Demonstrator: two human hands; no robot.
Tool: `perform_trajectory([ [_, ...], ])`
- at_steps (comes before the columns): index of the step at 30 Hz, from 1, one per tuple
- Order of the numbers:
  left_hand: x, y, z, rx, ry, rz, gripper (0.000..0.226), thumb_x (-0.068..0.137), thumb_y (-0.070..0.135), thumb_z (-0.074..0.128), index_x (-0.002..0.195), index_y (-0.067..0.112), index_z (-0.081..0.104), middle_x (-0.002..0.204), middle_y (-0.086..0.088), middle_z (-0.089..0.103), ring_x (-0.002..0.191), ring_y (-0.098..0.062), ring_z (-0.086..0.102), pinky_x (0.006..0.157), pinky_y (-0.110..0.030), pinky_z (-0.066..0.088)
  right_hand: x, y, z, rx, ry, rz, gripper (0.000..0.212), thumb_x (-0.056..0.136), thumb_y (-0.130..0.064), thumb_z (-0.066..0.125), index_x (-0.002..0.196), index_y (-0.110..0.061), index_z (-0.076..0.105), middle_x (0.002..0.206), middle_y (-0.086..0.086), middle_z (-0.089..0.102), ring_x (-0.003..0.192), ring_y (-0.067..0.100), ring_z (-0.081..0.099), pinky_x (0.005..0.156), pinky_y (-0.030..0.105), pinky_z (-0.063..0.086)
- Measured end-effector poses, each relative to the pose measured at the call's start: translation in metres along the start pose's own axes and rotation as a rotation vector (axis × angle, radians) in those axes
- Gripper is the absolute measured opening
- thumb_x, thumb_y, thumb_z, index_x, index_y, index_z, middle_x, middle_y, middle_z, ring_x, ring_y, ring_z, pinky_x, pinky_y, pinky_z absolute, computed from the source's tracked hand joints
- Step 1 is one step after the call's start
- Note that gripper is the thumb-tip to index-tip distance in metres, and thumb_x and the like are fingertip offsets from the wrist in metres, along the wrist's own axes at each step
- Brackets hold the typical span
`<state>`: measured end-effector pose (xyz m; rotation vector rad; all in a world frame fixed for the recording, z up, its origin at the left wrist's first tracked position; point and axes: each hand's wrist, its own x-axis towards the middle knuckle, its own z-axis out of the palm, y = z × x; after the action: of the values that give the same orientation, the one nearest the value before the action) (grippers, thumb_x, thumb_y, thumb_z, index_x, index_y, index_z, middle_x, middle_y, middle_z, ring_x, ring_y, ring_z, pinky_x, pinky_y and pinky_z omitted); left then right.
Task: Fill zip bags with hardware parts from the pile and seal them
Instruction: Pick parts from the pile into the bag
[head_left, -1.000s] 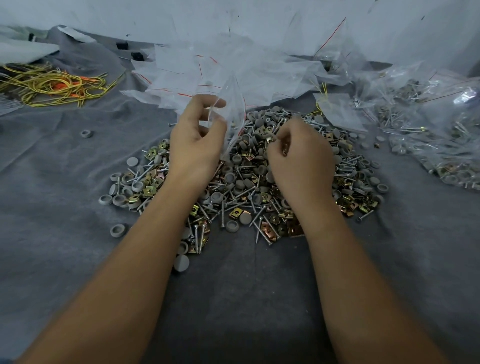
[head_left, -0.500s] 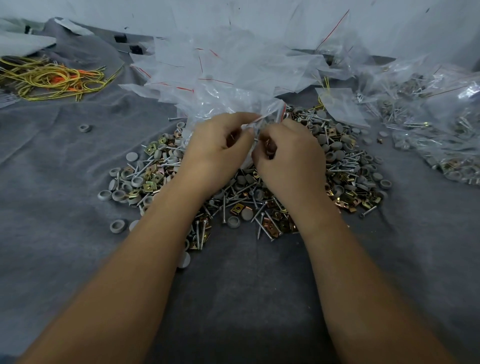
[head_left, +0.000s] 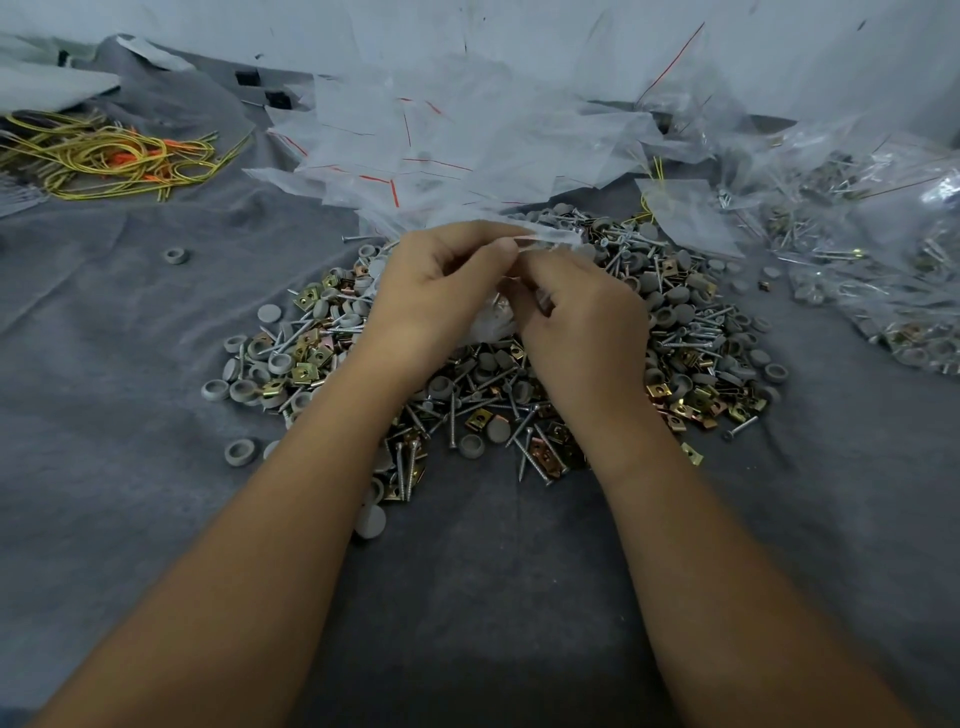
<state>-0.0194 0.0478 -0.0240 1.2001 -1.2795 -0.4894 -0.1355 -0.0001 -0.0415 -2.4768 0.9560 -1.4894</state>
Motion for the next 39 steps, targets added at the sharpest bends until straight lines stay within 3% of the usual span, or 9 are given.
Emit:
perform_trajectory([
  [8, 0.01, -0.01, -0.012, -0.005, 0.361, -0.176, 0.025, 0.097, 0.017, 0.052, 0.081, 0.025, 0.07, 0.055, 0.001, 0.041, 0.05, -0.015, 0.033, 0.049, -0.026, 0.027, 0.002, 0.003, -0.002, 0.044, -0.094, -0.068, 0.035, 0.08, 0.001, 0.051, 0.111, -0.009, 0.067, 0.106, 0.003, 0.064, 0.091, 0.018, 0.061, 0.071, 0.037, 0.055],
  [13, 0.009, -0.007, -0.017, 0.095, 0.057, -0.254, 0.016, 0.086, 0.01, 0.071, 0.098, 0.019, 0.068, 0.051, 0.007, 0.056, 0.042, -0.007, 0.051, 0.044, -0.017, 0.041, 0.003, 0.009, 0.0, 0.023, -0.149, -0.06, 0.011, 0.087, -0.004, 0.063, 0.095, -0.005, 0.07, 0.098, 0.004, 0.06, 0.09, 0.016, 0.057, 0.072, 0.034, 0.053],
  [16, 0.013, -0.003, -0.028, 0.208, 0.103, -0.314, 0.025, 0.083, 0.001, 0.061, 0.095, 0.02, 0.072, 0.052, 0.003, 0.052, 0.046, -0.012, 0.042, 0.055, -0.023, 0.039, 0.005, 0.01, -0.002, 0.018, -0.194, -0.013, 0.008, 0.088, -0.007, 0.062, 0.092, -0.006, 0.069, 0.099, 0.001, 0.06, 0.089, 0.015, 0.057, 0.071, 0.037, 0.053],
  [19, 0.019, 0.013, -0.047, 0.275, 0.245, -0.228, 0.031, 0.079, 0.001, 0.055, 0.09, 0.023, 0.073, 0.054, 0.0, 0.05, 0.042, -0.007, 0.039, 0.056, -0.022, 0.037, 0.015, 0.003, 0.001, 0.027, -0.308, 0.022, 0.011, 0.088, -0.01, 0.062, 0.096, -0.006, 0.069, 0.101, 0.002, 0.062, 0.088, 0.016, 0.057, 0.076, 0.039, 0.051],
  [24, 0.016, 0.037, -0.06, 0.374, 0.624, 0.265, 0.034, 0.074, 0.007, 0.05, 0.094, 0.025, 0.07, 0.066, 0.007, 0.043, 0.057, -0.002, 0.039, 0.059, -0.016, 0.032, 0.029, -0.028, 0.009, 0.295, -0.113, -0.087, 0.013, 0.084, -0.001, 0.064, 0.095, -0.004, 0.071, 0.105, 0.005, 0.067, 0.096, 0.01, 0.06, 0.088, 0.014, 0.044],
  [28, 0.01, 0.021, -0.056, 0.439, 0.434, 0.022, 0.021, 0.085, 0.016, 0.056, 0.094, 0.026, 0.071, 0.061, 0.009, 0.048, 0.051, 0.0, 0.041, 0.055, -0.02, 0.032, 0.023, -0.028, 0.01, 0.283, -0.313, 0.013, 0.026, 0.086, 0.001, 0.061, 0.103, -0.015, 0.073, 0.117, -0.002, 0.066, 0.107, 0.008, 0.058, 0.096, 0.023, 0.045],
  [32, 0.004, -0.008, -0.045, 0.466, 0.302, -0.226, 0.028, 0.094, 0.024, 0.056, 0.069, 0.013, 0.061, 0.05, 0.007, 0.041, 0.045, -0.006, 0.035, 0.05, -0.023, 0.03, 0.013, -0.022, 0.0, 0.477, -0.241, 0.229, 0.043, 0.084, 0.012, 0.051, 0.105, -0.02, 0.069, 0.115, -0.003, 0.067, 0.087, -0.002, 0.065, 0.068, 0.015, 0.051],
  [35, 0.004, -0.014, -0.033, 0.281, 0.324, -0.321, 0.027, 0.097, 0.021, 0.051, 0.078, 0.01, 0.067, 0.055, -0.006, 0.038, 0.04, -0.01, 0.041, 0.046, -0.015, 0.036, 0.017, -0.014, -0.01, 0.561, -0.12, 0.42, 0.046, 0.082, 0.011, 0.048, 0.094, -0.029, 0.067, 0.099, 0.007, 0.069, 0.053, -0.008, 0.057, 0.042, 0.01, 0.035],
  [39, 0.014, -0.013, -0.022, 0.125, 0.4, -0.38, 0.023, 0.097, 0.021, 0.049, 0.087, 0.025, 0.069, 0.05, 0.005, 0.047, 0.035, -0.002, 0.041, 0.037, -0.015, 0.033, 0.024, -0.002, -0.017, 0.455, -0.146, 0.493, 0.04, 0.083, 0.005, 0.052, 0.083, -0.032, 0.067, 0.086, -0.005, 0.067, 0.052, -0.002, 0.053, 0.045, 0.011, 0.04],
])
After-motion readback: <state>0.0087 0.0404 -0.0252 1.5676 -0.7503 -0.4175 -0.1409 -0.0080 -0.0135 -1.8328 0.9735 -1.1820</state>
